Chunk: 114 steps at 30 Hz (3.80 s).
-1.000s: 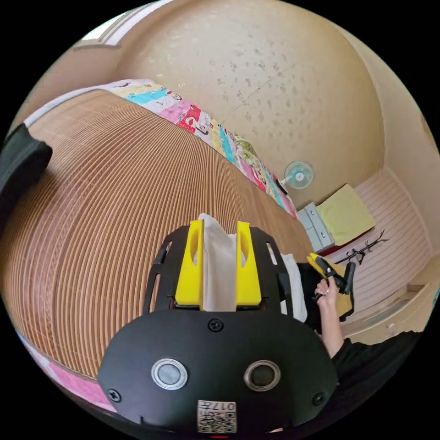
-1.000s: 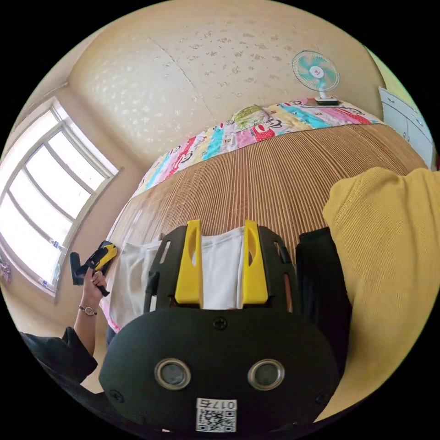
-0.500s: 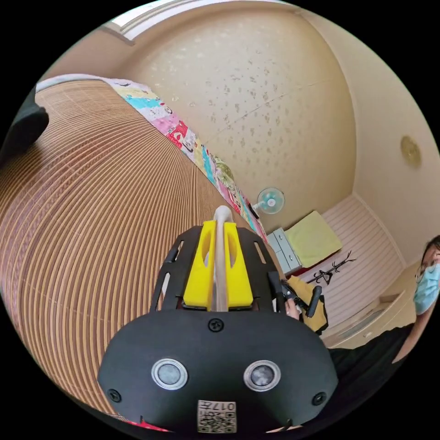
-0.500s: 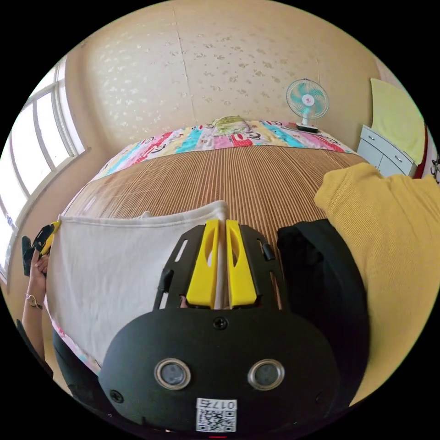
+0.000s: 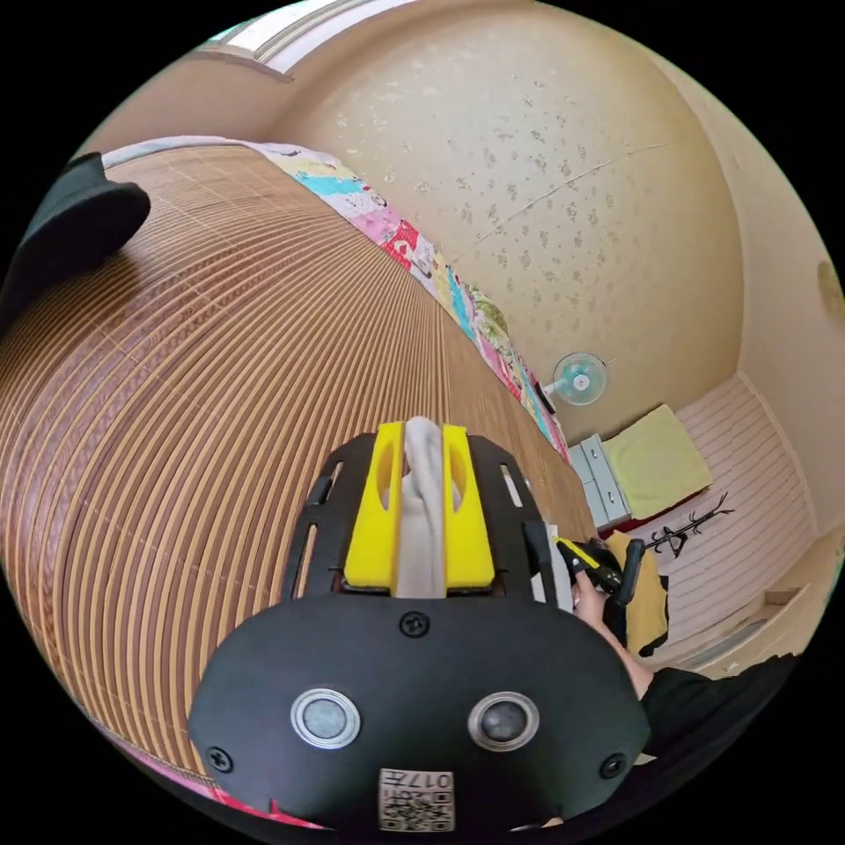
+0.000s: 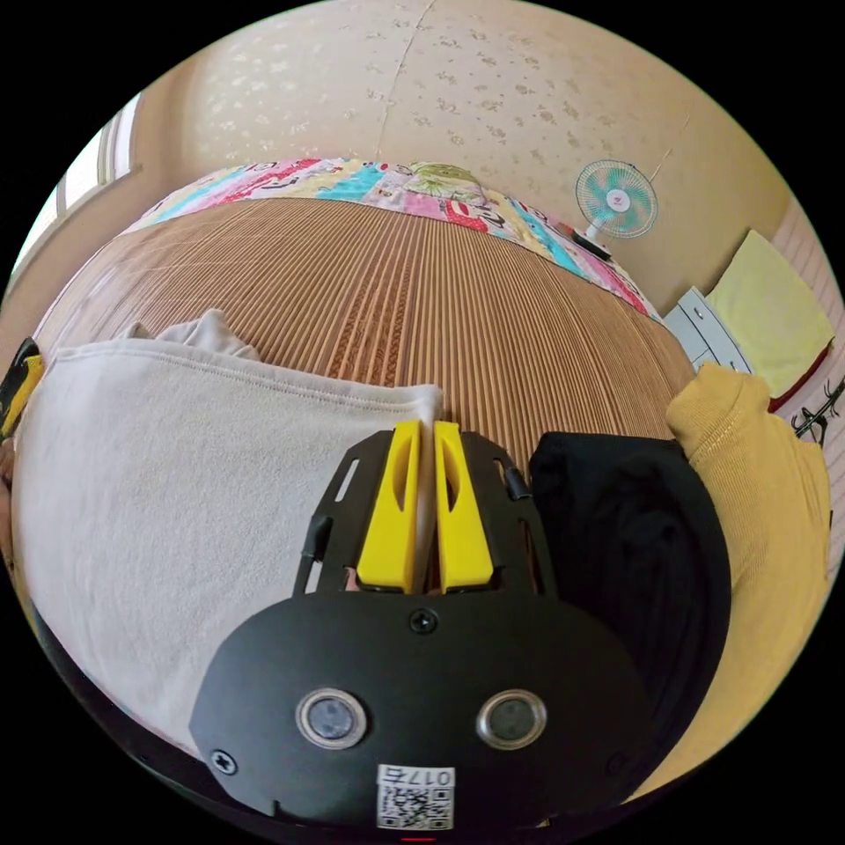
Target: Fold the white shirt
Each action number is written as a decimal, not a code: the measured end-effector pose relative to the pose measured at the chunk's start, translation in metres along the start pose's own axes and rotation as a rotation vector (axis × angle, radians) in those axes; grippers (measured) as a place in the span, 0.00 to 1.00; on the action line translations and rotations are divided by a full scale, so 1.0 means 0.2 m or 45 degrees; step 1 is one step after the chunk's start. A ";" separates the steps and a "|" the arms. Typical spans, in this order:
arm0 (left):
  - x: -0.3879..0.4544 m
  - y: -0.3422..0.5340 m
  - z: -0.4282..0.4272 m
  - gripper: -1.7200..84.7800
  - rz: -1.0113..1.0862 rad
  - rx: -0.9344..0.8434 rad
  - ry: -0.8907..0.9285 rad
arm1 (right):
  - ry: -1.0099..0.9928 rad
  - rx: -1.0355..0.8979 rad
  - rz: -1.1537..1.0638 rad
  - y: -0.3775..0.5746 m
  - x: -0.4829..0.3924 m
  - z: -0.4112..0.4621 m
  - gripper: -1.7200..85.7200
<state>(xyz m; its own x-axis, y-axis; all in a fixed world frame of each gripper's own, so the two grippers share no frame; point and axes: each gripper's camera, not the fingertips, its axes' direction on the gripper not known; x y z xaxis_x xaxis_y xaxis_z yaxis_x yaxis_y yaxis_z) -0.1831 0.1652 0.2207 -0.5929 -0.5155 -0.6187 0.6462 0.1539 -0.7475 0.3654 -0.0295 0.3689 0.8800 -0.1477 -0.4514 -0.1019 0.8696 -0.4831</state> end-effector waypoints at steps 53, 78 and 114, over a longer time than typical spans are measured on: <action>1.02 1.70 0.30 0.08 0.592 -0.318 0.171 | -0.476 0.178 0.031 1.25 0.43 -0.81 0.03; 1.14 2.60 0.60 0.12 0.983 -0.636 0.101 | -0.519 0.246 0.293 1.29 0.61 -1.44 0.02; -0.09 1.79 0.68 0.17 0.066 -0.751 0.183 | -0.705 0.023 0.259 0.55 0.74 -1.70 0.04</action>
<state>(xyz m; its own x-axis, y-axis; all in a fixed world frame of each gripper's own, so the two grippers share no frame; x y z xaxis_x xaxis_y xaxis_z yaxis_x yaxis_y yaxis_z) 0.1244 0.1148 -0.0025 -0.6534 -0.3821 -0.6535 0.3250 0.6382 -0.6980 0.3263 -0.1154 -0.0054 0.9554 0.2863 -0.0725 -0.2901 0.8634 -0.4128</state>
